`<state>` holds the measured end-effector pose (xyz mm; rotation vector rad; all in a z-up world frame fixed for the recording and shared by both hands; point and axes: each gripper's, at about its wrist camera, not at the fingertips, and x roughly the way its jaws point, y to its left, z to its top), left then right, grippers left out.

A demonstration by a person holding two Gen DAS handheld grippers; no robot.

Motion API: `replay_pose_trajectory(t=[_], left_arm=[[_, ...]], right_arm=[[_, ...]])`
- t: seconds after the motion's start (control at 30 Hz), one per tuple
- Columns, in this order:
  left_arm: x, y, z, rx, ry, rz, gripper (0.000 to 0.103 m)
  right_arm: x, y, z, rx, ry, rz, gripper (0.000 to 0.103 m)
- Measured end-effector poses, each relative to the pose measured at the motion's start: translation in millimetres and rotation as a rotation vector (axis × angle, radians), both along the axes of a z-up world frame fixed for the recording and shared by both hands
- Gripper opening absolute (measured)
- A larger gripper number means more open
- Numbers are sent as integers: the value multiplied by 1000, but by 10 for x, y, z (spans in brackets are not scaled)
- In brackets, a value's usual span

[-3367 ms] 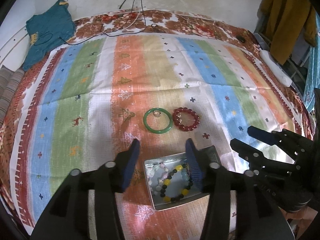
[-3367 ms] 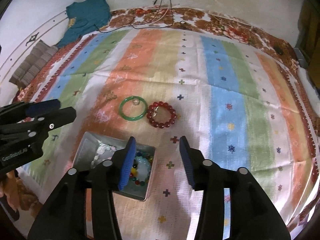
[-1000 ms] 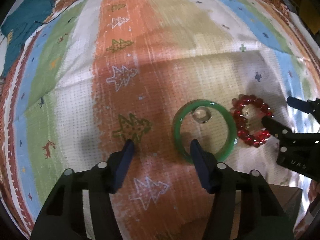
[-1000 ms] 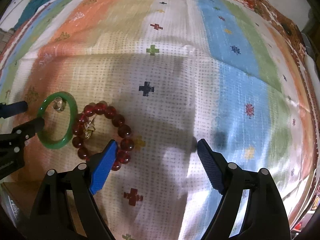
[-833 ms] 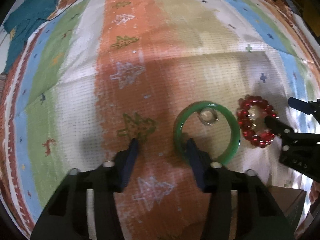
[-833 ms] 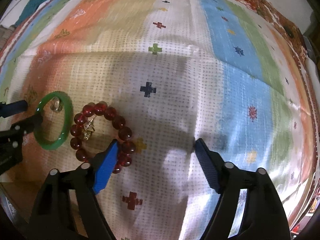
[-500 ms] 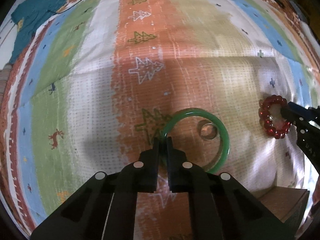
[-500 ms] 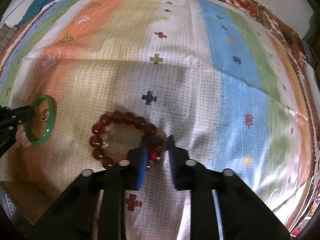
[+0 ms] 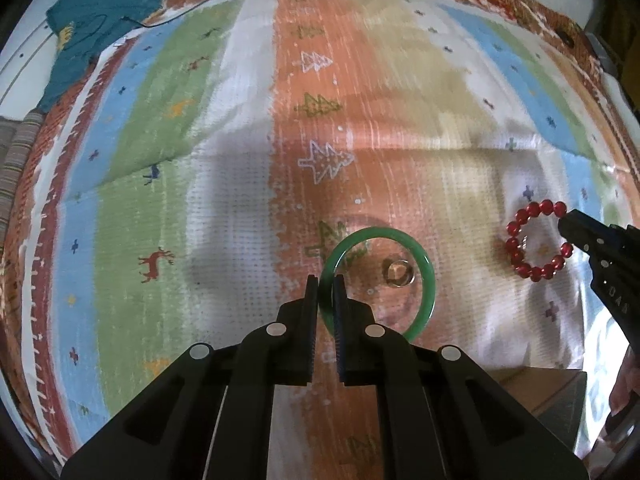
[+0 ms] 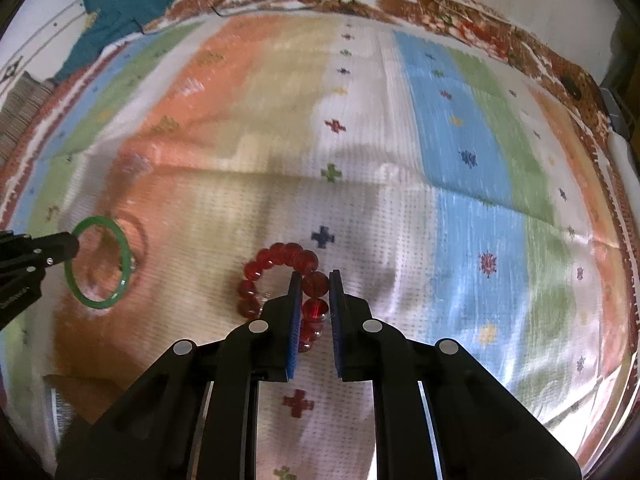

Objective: Organize jewelry
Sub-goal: 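Grasp the green bangle rim with the left tool while the right grasps the red bracelet, then lift the green bangle and red bracelet and carry both over the silver tin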

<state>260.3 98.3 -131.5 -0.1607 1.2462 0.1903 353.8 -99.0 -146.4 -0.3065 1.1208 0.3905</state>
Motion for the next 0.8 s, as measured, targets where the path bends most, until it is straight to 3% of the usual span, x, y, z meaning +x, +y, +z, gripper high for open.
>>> replay_pose_trajectory(t=[0.8], left_arm=[[-339,-161,604,4,-124,-12,7]], right_arm=[[-419,-57,530,95,-67,27,14]])
